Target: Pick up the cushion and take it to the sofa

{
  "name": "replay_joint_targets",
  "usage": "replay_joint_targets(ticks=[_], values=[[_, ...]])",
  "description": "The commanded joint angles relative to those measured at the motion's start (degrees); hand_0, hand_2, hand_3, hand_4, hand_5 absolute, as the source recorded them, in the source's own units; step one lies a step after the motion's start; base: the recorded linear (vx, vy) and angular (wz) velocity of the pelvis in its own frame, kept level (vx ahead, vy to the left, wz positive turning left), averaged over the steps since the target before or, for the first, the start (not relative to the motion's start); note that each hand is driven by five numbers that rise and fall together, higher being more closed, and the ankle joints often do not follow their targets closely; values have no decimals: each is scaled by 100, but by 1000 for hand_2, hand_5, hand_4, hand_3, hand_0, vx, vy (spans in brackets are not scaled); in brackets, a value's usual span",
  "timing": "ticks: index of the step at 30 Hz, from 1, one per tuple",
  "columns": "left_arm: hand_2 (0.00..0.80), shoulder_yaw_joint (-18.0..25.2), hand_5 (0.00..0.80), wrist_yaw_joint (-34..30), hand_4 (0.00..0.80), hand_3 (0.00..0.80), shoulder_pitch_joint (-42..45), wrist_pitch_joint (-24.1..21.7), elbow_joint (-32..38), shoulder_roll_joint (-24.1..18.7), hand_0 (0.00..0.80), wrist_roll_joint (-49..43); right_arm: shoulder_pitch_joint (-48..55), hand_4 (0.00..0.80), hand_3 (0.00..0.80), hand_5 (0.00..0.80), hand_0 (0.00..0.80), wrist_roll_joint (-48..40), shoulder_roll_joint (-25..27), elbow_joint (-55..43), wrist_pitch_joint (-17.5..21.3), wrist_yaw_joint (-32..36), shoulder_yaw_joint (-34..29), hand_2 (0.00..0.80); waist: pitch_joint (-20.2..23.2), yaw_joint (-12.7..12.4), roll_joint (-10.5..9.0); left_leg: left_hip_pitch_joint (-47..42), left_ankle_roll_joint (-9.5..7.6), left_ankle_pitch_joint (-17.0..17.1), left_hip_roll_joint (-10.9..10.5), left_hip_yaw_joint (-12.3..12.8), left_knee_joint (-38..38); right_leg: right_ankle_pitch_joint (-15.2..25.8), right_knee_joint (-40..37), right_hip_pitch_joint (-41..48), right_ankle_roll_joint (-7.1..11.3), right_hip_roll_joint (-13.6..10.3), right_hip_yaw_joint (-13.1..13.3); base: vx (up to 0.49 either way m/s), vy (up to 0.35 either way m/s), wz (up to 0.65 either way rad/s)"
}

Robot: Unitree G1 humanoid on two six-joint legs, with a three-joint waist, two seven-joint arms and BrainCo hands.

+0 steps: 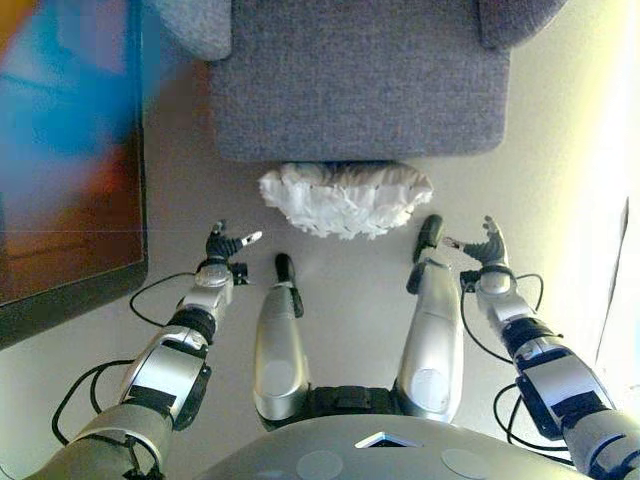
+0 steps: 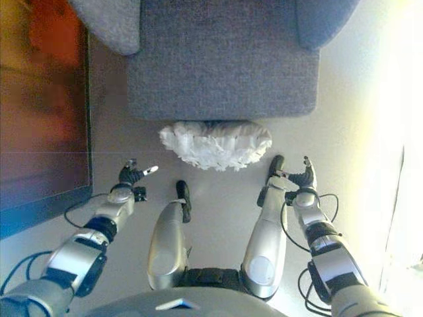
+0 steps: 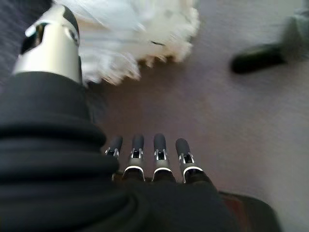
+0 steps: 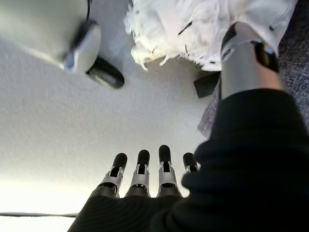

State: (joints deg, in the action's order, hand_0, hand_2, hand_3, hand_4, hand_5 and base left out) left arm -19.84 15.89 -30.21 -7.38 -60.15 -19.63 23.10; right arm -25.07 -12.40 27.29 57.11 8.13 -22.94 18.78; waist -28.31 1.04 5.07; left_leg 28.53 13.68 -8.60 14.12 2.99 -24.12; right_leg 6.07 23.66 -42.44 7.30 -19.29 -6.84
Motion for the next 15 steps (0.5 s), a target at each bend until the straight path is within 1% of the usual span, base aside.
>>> replay_joint_targets(ticks=[1,3,5,9,15], values=[[0,-97,0,253,0,0,189,-314,255,-617,0,-208,-155,0,0,0,0,109,120,-535,131,-171,61,0,42,93,-223,950,-112,945,377,-430,109,382,-453,-8,705,-704,531,-87,-12,-5],[0,-113,0,317,0,0,55,-443,359,-704,0,-114,-402,0,0,0,0,-25,267,-616,41,-221,103,0,-45,105,-212,1175,-128,969,376,-406,33,392,-376,-240,708,-669,522,-79,5,-6],[0,-74,0,305,0,0,-46,-563,448,-758,0,-23,-570,0,0,0,0,-220,363,-658,57,-262,81,0,-134,127,-189,1380,-144,963,371,-409,-85,388,-256,-457,691,-643,566,-68,21,-11],[0,-2,0,176,0,0,-289,-737,646,-975,0,189,-891,0,0,0,0,-157,556,-794,22,-407,40,0,-148,184,-124,2020,-194,951,368,-405,-370,354,85,-1097,646,-588,687,-54,39,-2],[0,-2,0,381,0,0,-580,-903,938,-1280,0,327,-1320,0,0,0,0,-81,988,-1134,-49,-506,115,0,-148,221,-46,3033,-290,954,367,-420,-808,287,627,-2148,591,-513,881,-38,52,-10]])
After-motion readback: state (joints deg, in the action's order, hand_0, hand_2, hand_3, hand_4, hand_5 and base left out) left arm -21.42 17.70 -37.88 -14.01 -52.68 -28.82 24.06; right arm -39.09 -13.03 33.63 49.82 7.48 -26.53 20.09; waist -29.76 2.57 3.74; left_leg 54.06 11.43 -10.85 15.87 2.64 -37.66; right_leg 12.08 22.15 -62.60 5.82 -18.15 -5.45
